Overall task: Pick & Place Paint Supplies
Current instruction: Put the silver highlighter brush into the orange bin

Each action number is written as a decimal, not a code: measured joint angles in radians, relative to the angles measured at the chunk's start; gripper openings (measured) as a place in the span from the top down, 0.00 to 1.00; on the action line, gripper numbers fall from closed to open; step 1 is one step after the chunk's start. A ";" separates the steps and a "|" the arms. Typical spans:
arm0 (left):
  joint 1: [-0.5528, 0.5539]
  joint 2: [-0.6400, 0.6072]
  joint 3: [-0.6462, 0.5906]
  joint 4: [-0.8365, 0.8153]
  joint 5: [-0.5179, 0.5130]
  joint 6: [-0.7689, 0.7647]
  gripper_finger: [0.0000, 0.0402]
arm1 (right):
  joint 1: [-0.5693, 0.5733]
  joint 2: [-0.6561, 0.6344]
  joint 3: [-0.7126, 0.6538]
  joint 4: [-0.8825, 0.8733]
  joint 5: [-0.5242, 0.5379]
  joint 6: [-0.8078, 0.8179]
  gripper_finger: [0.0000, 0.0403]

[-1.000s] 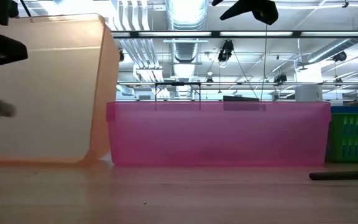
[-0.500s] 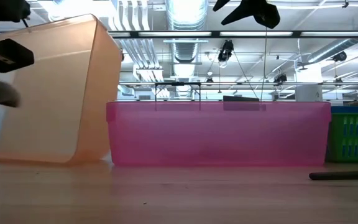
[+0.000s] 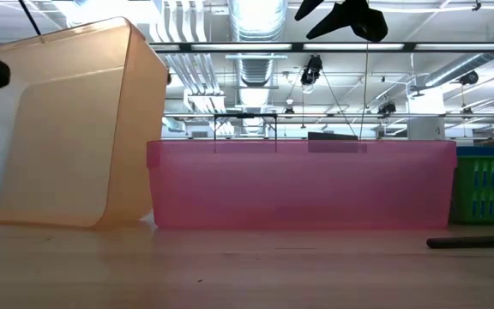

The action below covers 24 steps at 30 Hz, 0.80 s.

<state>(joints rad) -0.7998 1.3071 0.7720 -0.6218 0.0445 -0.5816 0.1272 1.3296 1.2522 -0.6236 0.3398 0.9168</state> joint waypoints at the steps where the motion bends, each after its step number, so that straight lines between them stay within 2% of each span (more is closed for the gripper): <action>1: -0.012 0.000 0.008 0.010 -0.011 0.000 0.86 | 0.000 0.000 -0.001 0.001 0.000 0.000 0.61; 5: -0.038 -0.001 0.050 0.013 -0.060 0.000 0.86 | 0.000 0.000 -0.003 0.000 -0.001 0.003 0.61; 11: -0.016 -0.001 0.116 -0.047 -0.159 0.037 0.86 | 0.000 0.000 -0.009 0.001 -0.001 0.007 0.61; 14: 0.049 -0.012 0.130 -0.097 -0.178 0.080 0.86 | 0.000 0.000 -0.011 -0.001 0.000 0.006 0.61; 20: 0.273 -0.082 0.099 -0.150 -0.152 0.164 0.86 | -0.001 0.000 -0.014 0.000 0.000 0.002 0.61; 24: 0.300 -0.131 0.100 -0.146 -0.140 0.193 0.86 | 0.000 0.000 -0.014 0.000 -0.001 0.002 0.61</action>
<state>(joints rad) -0.4996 1.1758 0.8715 -0.7677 -0.0959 -0.3885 0.1268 1.3300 1.2377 -0.6237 0.3389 0.9184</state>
